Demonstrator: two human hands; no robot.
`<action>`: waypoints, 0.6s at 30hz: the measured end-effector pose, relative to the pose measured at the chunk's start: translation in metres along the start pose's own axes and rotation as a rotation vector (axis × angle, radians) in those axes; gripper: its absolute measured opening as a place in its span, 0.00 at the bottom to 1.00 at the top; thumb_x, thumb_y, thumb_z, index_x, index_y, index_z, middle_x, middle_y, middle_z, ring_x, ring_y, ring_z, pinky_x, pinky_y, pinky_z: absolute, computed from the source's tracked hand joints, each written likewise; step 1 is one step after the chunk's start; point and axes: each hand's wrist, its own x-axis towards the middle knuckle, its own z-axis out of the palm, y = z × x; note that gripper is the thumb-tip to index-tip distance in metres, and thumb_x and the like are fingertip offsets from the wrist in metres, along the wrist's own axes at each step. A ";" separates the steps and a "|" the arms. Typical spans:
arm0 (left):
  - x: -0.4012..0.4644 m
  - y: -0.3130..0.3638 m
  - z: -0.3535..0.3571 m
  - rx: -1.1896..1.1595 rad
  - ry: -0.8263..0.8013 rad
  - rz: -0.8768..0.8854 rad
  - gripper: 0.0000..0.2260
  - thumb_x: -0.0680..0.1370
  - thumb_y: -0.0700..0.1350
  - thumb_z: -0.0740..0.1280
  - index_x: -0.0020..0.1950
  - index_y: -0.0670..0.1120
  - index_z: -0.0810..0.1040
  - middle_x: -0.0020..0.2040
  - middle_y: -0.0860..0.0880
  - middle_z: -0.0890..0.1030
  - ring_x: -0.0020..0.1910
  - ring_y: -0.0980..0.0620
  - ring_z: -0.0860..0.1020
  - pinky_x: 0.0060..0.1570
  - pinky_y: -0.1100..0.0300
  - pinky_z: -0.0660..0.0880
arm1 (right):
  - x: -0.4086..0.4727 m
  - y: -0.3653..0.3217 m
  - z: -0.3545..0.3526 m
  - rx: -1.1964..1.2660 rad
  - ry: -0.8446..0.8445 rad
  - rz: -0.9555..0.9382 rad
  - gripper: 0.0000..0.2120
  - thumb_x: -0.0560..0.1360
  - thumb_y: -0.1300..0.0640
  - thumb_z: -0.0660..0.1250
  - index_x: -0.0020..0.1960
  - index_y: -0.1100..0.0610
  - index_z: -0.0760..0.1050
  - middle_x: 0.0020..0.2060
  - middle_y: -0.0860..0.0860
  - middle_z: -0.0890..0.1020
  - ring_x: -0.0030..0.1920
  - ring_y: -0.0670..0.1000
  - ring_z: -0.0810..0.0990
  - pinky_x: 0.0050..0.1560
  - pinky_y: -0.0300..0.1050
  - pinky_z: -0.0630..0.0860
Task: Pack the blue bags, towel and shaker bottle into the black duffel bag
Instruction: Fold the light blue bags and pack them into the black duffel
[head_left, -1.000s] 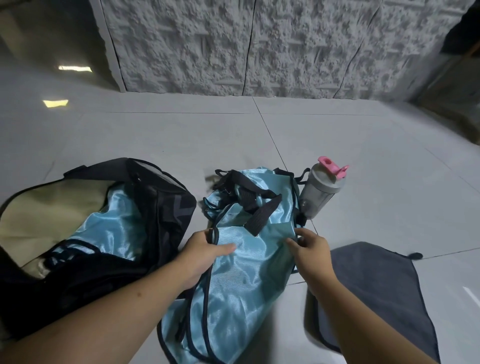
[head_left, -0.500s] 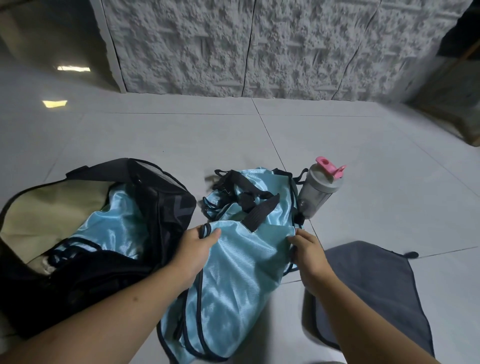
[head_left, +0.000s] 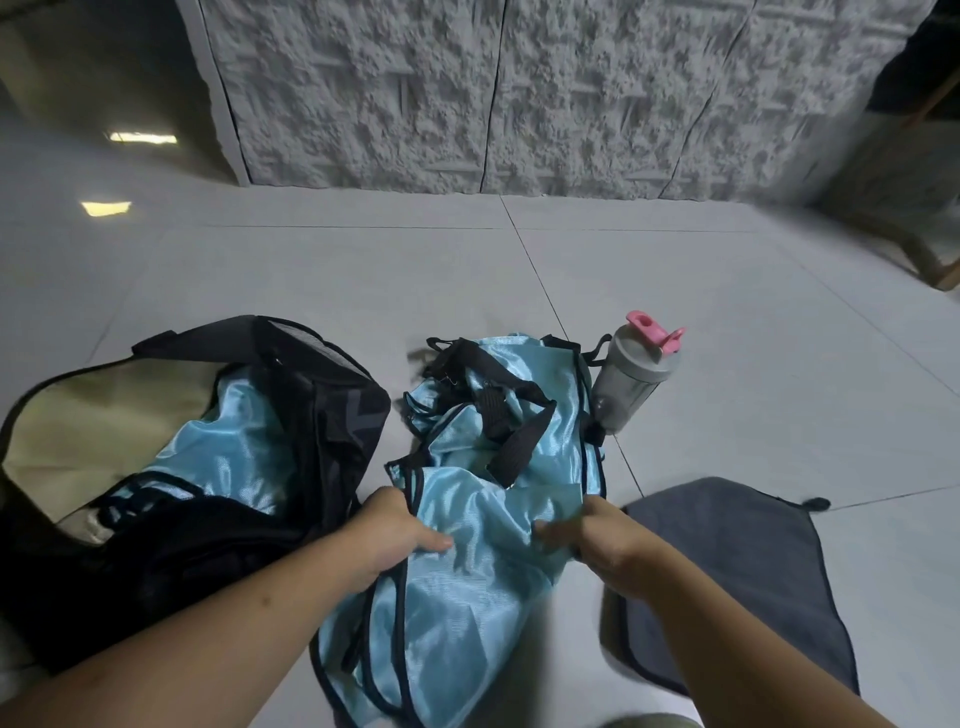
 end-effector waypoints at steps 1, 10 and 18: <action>-0.001 0.000 -0.001 -0.015 0.023 -0.007 0.28 0.55 0.54 0.84 0.50 0.44 0.84 0.45 0.46 0.88 0.46 0.47 0.87 0.54 0.46 0.83 | -0.001 -0.001 0.000 -0.010 -0.025 0.007 0.17 0.68 0.65 0.76 0.56 0.69 0.82 0.50 0.69 0.84 0.48 0.61 0.84 0.57 0.59 0.80; -0.019 0.013 -0.005 -0.203 0.061 0.114 0.17 0.74 0.52 0.77 0.57 0.46 0.79 0.52 0.48 0.86 0.51 0.49 0.86 0.56 0.46 0.83 | -0.004 0.004 0.006 -0.199 0.010 0.015 0.19 0.59 0.62 0.80 0.50 0.59 0.86 0.45 0.58 0.88 0.45 0.54 0.85 0.54 0.57 0.83; -0.028 0.037 -0.013 -0.412 0.001 0.198 0.08 0.83 0.45 0.67 0.62 0.47 0.80 0.56 0.48 0.87 0.54 0.50 0.86 0.59 0.51 0.80 | -0.016 -0.017 0.001 0.406 -0.063 -0.034 0.24 0.68 0.70 0.71 0.64 0.71 0.77 0.59 0.67 0.83 0.54 0.64 0.85 0.49 0.53 0.84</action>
